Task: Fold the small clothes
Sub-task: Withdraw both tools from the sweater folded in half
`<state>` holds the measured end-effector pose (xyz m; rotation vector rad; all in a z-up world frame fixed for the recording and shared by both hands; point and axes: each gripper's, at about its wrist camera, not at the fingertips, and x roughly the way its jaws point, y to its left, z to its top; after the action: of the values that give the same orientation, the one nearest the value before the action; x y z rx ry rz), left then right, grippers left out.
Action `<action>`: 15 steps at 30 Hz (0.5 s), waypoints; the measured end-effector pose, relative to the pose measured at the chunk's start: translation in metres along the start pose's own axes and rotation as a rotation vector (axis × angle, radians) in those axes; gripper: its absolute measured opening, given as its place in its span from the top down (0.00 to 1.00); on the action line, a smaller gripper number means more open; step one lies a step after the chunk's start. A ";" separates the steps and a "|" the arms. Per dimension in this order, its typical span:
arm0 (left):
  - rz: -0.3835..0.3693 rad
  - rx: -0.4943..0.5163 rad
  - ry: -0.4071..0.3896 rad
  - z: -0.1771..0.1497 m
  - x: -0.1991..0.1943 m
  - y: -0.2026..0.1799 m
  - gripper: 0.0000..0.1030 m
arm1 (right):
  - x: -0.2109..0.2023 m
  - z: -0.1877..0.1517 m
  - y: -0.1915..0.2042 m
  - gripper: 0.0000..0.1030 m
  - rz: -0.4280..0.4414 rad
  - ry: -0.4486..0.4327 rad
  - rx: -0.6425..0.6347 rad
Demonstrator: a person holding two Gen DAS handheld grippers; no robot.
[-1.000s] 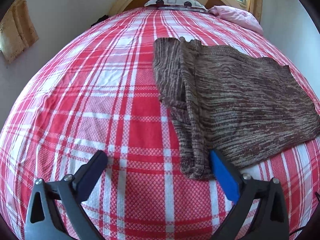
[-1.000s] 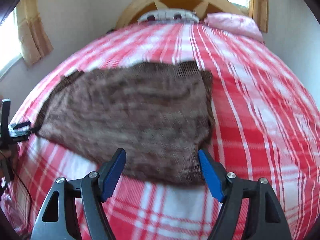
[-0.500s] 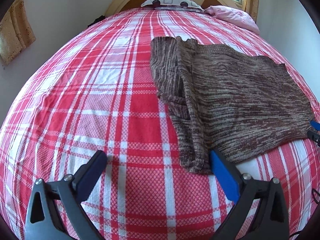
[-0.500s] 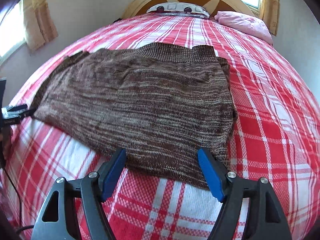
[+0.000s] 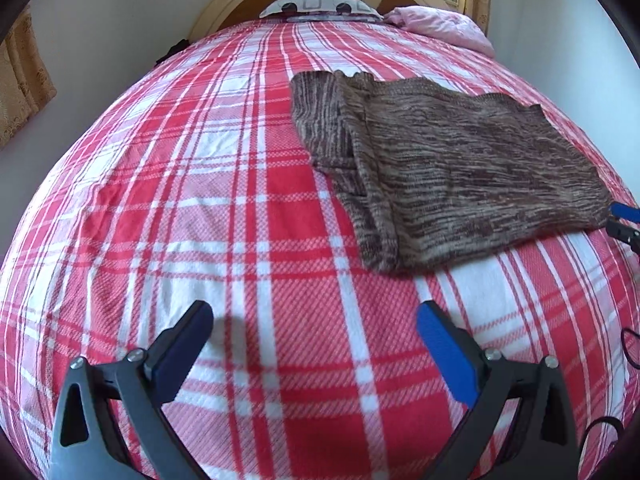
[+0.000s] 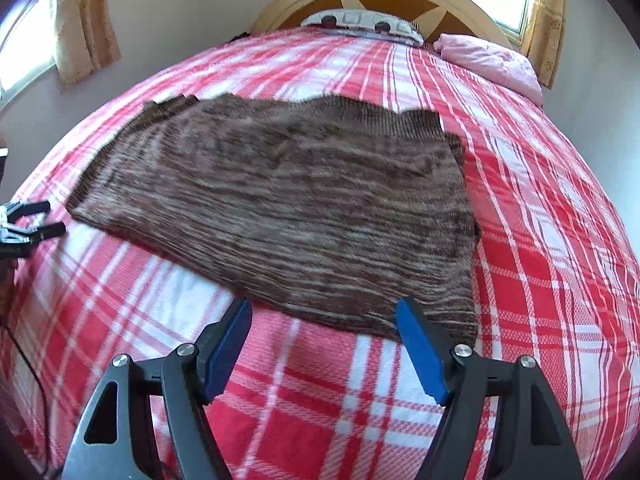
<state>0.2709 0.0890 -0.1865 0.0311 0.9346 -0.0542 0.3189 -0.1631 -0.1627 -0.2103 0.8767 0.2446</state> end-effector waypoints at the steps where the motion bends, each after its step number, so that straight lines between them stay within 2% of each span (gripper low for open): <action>1: -0.003 -0.010 -0.007 -0.002 -0.003 0.005 0.00 | -0.007 0.003 0.008 0.27 0.009 -0.025 -0.016; 3: -0.008 -0.046 -0.024 -0.004 -0.008 0.019 0.00 | -0.018 0.009 0.025 0.27 0.015 -0.066 -0.067; 7: 0.030 -0.110 -0.044 -0.003 -0.012 0.042 0.00 | -0.027 0.019 0.068 0.27 0.033 -0.121 -0.184; 15: 0.059 -0.172 -0.056 -0.003 -0.015 0.067 0.00 | -0.021 0.021 0.188 0.27 0.056 -0.200 -0.471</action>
<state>0.2632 0.1568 -0.1759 -0.1015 0.8787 0.0794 0.2655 0.0186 -0.1485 -0.5888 0.6166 0.5157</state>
